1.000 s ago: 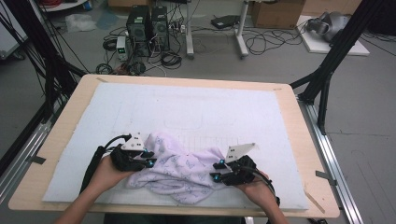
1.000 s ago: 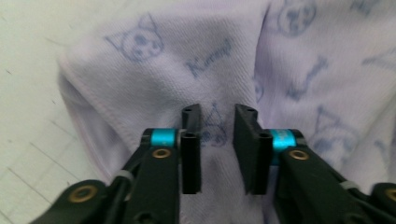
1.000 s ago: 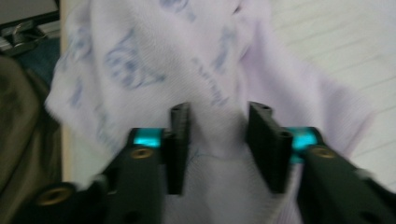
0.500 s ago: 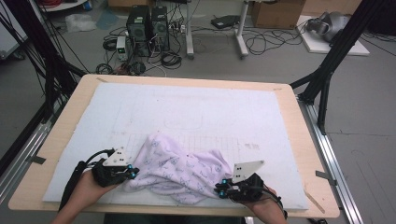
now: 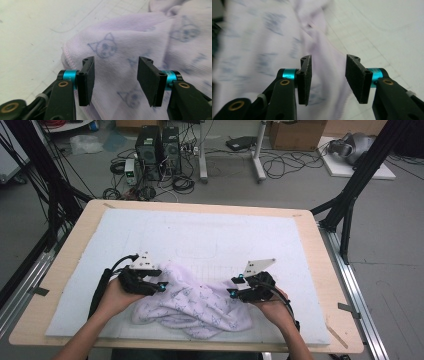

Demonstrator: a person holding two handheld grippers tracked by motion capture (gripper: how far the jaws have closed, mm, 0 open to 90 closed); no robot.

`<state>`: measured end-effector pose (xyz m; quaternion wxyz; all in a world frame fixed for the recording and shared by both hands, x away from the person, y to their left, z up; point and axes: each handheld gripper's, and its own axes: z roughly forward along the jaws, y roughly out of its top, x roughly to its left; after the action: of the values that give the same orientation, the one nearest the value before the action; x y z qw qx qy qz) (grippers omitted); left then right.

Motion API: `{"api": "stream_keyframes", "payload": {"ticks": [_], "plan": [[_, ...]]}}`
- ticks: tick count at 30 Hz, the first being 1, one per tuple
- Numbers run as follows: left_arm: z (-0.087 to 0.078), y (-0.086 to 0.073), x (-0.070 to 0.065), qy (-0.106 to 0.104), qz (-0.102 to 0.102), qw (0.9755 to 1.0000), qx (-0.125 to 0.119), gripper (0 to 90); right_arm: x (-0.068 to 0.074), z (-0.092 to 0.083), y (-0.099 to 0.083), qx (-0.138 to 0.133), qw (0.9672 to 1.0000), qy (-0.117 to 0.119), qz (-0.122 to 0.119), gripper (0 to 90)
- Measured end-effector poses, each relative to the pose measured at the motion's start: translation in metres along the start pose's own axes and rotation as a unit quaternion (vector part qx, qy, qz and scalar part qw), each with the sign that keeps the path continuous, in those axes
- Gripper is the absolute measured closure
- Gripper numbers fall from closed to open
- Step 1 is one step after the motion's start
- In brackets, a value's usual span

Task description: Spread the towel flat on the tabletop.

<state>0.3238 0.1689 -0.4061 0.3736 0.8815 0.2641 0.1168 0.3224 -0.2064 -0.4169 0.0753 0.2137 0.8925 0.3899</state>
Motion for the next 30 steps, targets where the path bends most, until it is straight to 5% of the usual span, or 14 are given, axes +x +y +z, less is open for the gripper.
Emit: {"api": "stream_keyframes", "payload": {"ticks": [1, 2, 4, 5, 8, 11, 17, 21, 26, 30], "plan": [[0.006, -0.001, 0.001, -0.007, 0.001, 0.9999, 0.011, 53.0, 0.0, 0.0, 0.0, 0.0, 1.0, 0.0, 0.0, 53.0], [0.01, -0.002, 0.001, -0.012, 0.009, 0.9996, 0.025, 68.9, -0.007, 0.011, -0.003, 0.017, 0.9997, 0.008, 0.014, 52.6], [0.015, -0.005, 0.0, -0.026, 0.024, 0.9985, 0.041, 75.8, -0.009, 0.016, -0.005, 0.025, 0.9995, 0.012, 0.015, 53.3], [0.016, -0.006, -0.001, -0.025, 0.03, 0.9983, 0.043, 84.9, -0.008, 0.022, -0.006, 0.046, 0.9987, 0.021, 0.012, 61.2], [0.012, -0.007, -0.002, -0.021, 0.027, 0.9986, 0.04, 86.7, -0.008, 0.02, -0.004, 0.035, 0.9989, 0.032, 0.005, 84.1], [0.0, -0.006, -0.002, -0.012, 0.019, 0.9996, 0.018, 87.1, -0.007, 0.011, -0.001, 0.028, 0.9994, 0.018, -0.006, 85.6], [-0.042, -0.005, 0.0, 0.028, 0.012, 0.9991, -0.029, 87.2, -0.007, -0.026, 0.007, -0.03, 0.9988, -0.038, -0.01, 85.9], [-0.06, -0.015, -0.005, 0.028, 0.011, 0.9986, -0.043, 87.2, -0.005, -0.051, 0.014, -0.057, 0.9967, -0.054, -0.019, 85.9], [-0.05, -0.035, -0.015, 0.015, 0.018, 0.9996, -0.012, 86.7, 0.008, -0.039, 0.005, -0.023, 0.9982, -0.045, -0.033, 85.8], [-0.046, -0.04, -0.011, 0.011, 0.006, 0.9998, -0.012, 87.0, 0.01, -0.027, -0.003, -0.01, 0.9987, -0.037, -0.035, 85.8]]}}
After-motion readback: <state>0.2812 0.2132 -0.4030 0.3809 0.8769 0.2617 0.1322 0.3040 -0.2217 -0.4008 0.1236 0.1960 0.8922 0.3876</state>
